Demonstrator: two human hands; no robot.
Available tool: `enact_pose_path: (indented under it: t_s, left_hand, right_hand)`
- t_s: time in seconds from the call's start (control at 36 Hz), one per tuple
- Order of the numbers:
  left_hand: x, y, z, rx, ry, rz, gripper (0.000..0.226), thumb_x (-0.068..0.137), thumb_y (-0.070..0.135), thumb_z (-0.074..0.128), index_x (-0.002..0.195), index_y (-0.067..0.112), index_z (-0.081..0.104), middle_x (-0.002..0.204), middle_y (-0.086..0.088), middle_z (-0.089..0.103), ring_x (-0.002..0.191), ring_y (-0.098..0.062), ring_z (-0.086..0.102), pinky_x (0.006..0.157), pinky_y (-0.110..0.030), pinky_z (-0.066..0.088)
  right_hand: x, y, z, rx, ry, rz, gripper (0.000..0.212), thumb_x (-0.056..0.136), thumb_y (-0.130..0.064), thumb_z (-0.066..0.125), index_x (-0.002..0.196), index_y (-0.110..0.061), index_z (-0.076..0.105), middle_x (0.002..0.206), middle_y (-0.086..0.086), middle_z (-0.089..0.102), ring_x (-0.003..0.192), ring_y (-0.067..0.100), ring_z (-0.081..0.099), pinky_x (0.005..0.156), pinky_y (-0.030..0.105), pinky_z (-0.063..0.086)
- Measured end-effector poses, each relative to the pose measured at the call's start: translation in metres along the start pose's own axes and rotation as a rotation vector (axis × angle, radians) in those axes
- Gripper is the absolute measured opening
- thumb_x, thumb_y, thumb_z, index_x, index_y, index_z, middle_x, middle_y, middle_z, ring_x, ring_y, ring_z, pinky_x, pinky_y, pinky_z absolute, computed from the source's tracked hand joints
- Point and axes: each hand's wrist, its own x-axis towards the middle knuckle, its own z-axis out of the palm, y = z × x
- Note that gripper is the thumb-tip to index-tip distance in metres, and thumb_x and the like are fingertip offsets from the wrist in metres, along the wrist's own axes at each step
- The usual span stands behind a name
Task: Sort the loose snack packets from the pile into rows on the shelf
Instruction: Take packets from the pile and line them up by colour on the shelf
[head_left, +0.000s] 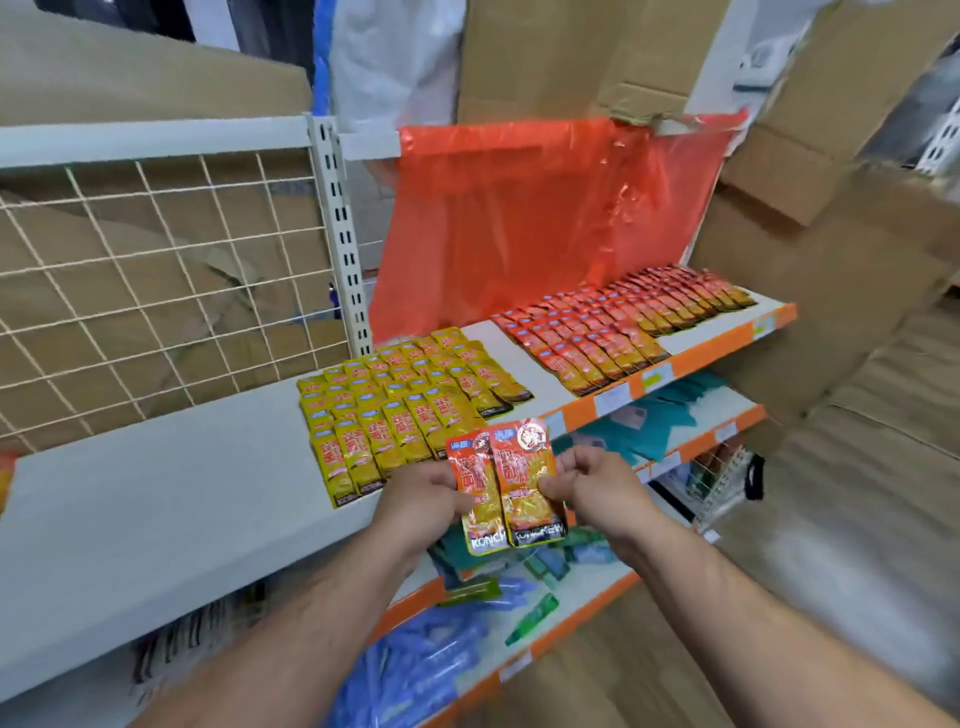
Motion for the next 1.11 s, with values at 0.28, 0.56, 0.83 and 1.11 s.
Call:
enact_pose_path:
  t_s: [0.28, 0.56, 0.83, 1.11]
  left_hand:
    - [0.026, 0.067, 0.135, -0.047, -0.006, 0.039, 0.028, 0.079, -0.004, 0.07, 0.065, 0.009, 0.049, 0.063, -0.01, 0.052, 0.031, -0.002, 0.038, 0.039, -0.015, 0.031]
    - [0.082, 0.113, 0.204, 0.013, 0.031, 0.057, 0.028, 0.077, -0.001, 0.072, 0.063, 0.01, 0.051, 0.055, -0.007, 0.055, 0.043, -0.012, 0.045, 0.045, -0.019, 0.035]
    - [0.184, 0.159, 0.253, 0.023, 0.004, 0.096, 0.027, 0.074, 0.001, 0.074, 0.06, 0.014, 0.054, 0.055, -0.002, 0.059, 0.051, -0.015, 0.05, 0.049, -0.021, 0.038]
    - [0.27, 0.189, 0.281, 0.052, -0.032, 0.092, 0.03, 0.076, -0.001, 0.071, 0.061, 0.013, 0.05, 0.06, -0.009, 0.056, 0.047, -0.015, 0.047, 0.046, -0.019, 0.038]
  right_hand:
    - [0.039, 0.026, -0.147, -0.009, 0.029, 0.048, 0.033, 0.087, -0.001, 0.068, 0.074, -0.013, 0.04, 0.062, 0.001, 0.032, 0.047, 0.012, 0.03, 0.042, 0.018, 0.032]
    - [0.095, 0.052, -0.224, 0.061, 0.05, 0.084, 0.02, 0.086, -0.003, 0.07, 0.085, -0.011, 0.051, 0.075, 0.011, 0.039, 0.055, 0.017, 0.03, 0.041, 0.016, 0.033]
    - [0.182, 0.05, -0.277, 0.001, 0.129, 0.109, 0.018, 0.085, -0.006, 0.072, 0.084, -0.008, 0.055, 0.071, 0.012, 0.044, 0.046, 0.014, 0.035, 0.042, 0.018, 0.029]
    - [0.277, 0.031, -0.304, 0.002, 0.154, 0.103, 0.024, 0.086, -0.006, 0.072, 0.073, -0.011, 0.054, 0.057, -0.004, 0.051, 0.05, 0.008, 0.045, 0.054, 0.025, 0.034]
